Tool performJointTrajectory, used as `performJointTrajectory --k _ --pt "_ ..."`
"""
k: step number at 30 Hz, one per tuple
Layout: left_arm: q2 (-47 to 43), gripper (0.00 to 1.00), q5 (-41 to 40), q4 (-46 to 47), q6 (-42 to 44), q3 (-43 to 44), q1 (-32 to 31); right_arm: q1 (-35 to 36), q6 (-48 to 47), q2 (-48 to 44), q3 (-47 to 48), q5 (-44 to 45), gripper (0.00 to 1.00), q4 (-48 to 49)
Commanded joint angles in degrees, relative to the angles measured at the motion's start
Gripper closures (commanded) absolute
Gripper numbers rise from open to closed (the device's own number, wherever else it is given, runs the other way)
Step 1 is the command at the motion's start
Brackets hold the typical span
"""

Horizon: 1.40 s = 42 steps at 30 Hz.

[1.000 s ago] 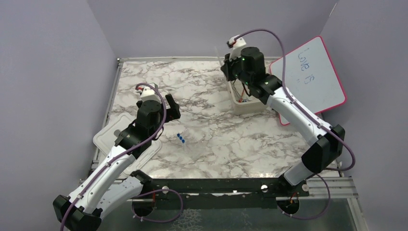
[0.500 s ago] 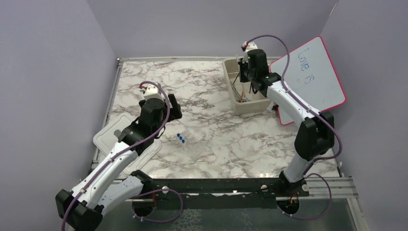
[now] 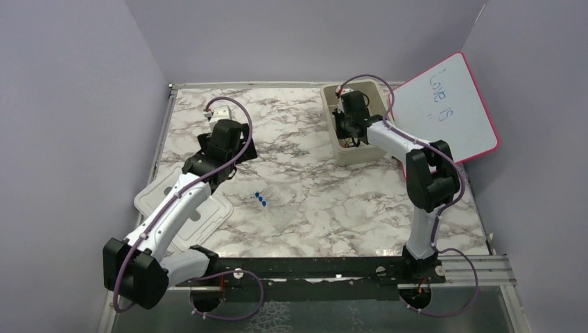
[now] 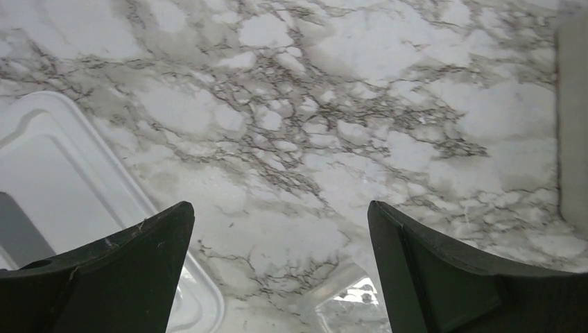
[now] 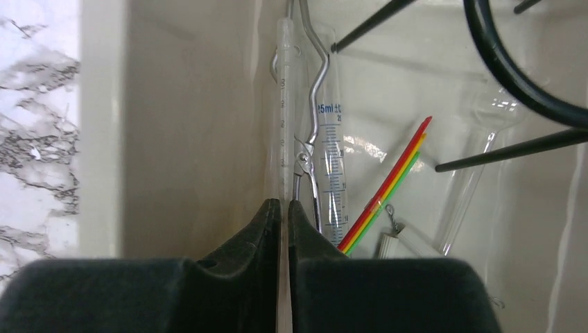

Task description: Organize the chemistry lab equipment

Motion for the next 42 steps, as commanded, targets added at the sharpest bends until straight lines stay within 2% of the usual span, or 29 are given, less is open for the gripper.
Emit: performJointTrajectory --k 1,4,10,16,19,23,27,35,40,42 --pt "4.91 0.01 3.81 -3.63 1.30 1.81 7.02 0.02 0.78 0.97 -1.04 -0.04 0.86 3.09" --pt "8.59 0.04 5.41 -4.50 0.71 1.51 11.81 0.05 1.10 0.87 -0.96 -0.46 0.81 3.07" --pt "14.22 0.23 9.16 -5.31 1.44 -0.60 22.11 -0.02 2.75 -2.27 -1.20 -0.20 0.73 1.81" --pt "18.64 0.40 11.70 -5.18 2.90 -0.94 27.00 -0.02 4.01 -7.01 -0.44 -0.80 0.67 -0.30" --pt "20.35 0.43 12.00 -5.12 2.89 -1.36 27.66 0.03 4.47 -9.52 0.00 -1.03 0.62 -1.67" --pt "22.49 0.42 11.23 -5.20 2.49 -2.30 28.21 -0.01 4.89 -13.24 -1.25 -3.05 0.58 -1.73" --pt "24.04 0.43 11.95 -5.11 1.82 -2.55 28.78 -0.02 6.34 -17.26 -3.40 -6.78 0.58 -0.55" --pt "27.04 0.59 13.18 -4.43 0.62 -2.67 29.96 -0.01 9.96 -21.69 -8.48 -16.48 0.67 1.73" --pt "28.53 0.65 14.74 -4.17 0.86 -2.34 30.00 -0.01 10.31 -23.26 -10.02 -17.72 0.69 2.62" --pt "28.92 0.71 15.81 -4.05 1.18 -1.87 30.01 0.02 10.35 -23.91 -10.73 -18.18 0.69 2.90"
